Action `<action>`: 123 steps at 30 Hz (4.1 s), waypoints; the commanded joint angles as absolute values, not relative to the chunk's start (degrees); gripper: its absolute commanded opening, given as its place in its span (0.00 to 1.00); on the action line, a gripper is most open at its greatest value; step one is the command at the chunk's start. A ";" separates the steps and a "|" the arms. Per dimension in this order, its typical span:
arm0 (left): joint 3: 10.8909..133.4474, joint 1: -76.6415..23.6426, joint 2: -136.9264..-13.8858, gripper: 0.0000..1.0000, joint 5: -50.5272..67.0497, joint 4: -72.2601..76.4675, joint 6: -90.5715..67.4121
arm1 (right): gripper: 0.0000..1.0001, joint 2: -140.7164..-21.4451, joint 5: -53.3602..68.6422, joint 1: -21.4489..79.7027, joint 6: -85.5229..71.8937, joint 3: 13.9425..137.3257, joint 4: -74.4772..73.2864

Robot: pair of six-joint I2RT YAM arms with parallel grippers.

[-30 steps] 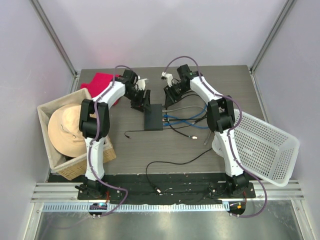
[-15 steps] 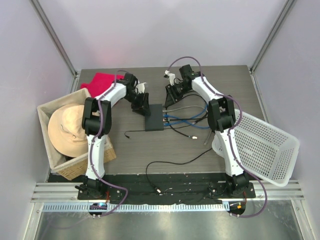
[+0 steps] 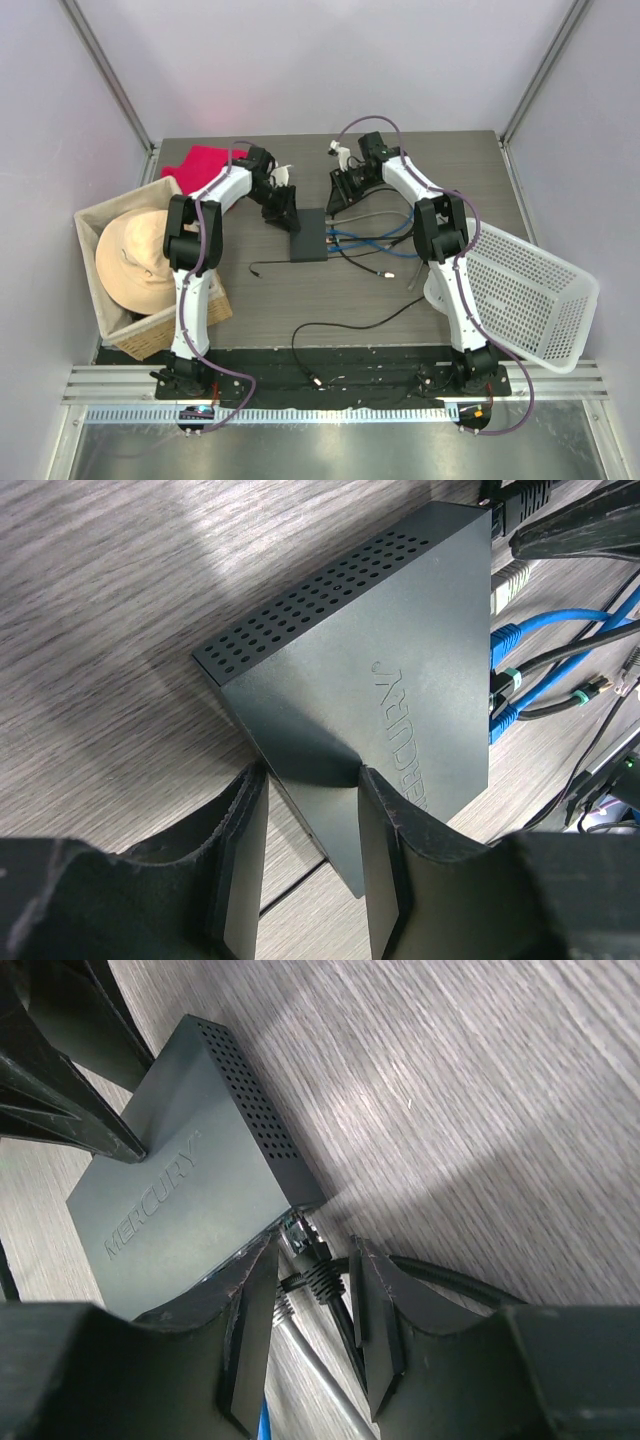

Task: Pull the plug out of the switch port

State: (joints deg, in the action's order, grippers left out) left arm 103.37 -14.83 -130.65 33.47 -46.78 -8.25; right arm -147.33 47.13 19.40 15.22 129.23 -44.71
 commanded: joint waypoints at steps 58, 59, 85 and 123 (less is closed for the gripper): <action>103.62 -19.07 -135.97 0.25 24.96 -47.46 -3.96 | 0.01 -148.53 30.76 24.08 32.61 130.51 -52.11; 103.62 -19.07 -135.97 0.23 24.96 -47.37 -3.87 | 0.01 -148.45 30.41 24.08 33.56 130.60 -52.55; 104.76 -19.34 -135.17 0.09 22.94 -47.37 -3.87 | 0.01 -128.50 21.80 8.97 48.80 122.26 -52.93; 106.00 -15.30 -129.48 0.11 32.59 -51.15 -0.35 | 0.48 -128.31 34.98 16.61 12.04 103.97 -28.56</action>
State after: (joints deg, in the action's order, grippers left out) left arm 106.56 -17.10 -130.54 29.45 -49.74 -3.55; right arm -124.31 31.83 17.26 12.62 100.86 -22.70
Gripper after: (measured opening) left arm 0.316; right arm 0.491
